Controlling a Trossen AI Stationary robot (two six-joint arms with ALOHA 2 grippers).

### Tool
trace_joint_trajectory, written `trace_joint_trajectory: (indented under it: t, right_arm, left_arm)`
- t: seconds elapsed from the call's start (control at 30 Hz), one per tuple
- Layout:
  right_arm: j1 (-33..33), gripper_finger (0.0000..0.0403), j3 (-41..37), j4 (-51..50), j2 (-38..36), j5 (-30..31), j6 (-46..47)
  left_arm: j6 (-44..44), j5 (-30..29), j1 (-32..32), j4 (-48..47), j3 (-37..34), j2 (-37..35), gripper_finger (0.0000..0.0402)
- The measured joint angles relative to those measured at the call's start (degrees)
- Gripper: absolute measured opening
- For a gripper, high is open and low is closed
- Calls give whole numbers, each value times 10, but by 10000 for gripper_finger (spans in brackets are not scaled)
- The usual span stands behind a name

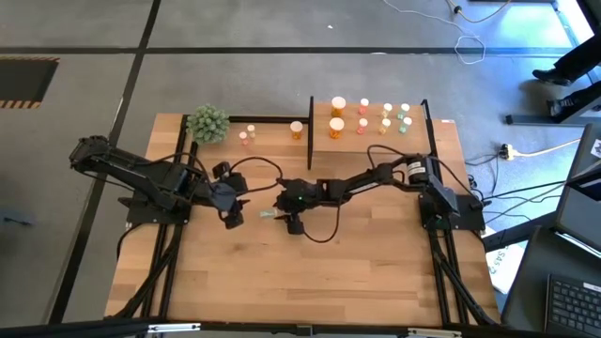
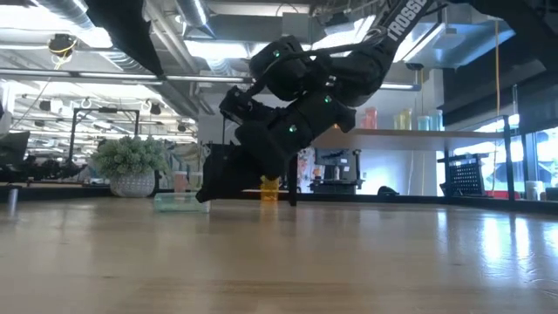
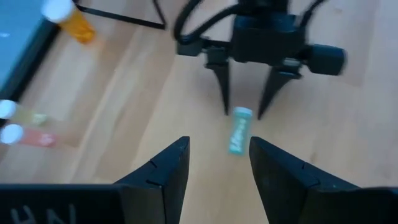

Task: Pick and place medicine bottles onto shelf by color
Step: Put the blue pill bottle on the shelf aligned with the other blue pill bottles

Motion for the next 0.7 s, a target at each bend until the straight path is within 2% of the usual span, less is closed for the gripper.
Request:
trace_joint_trajectory:
  t: [0.23,0.53,0.7]
  right_arm:
    - [0,207,1,15,22,-10,8]
    - [0,206,1,26,24,-14,16]
    - [0,178,1,26,24,-13,17]
  left_arm:
    - [0,64,0,-3,0,0,163]
    - [-13,73,0,-5,0,0,163]
    - [-13,74,0,-5,0,0,163]
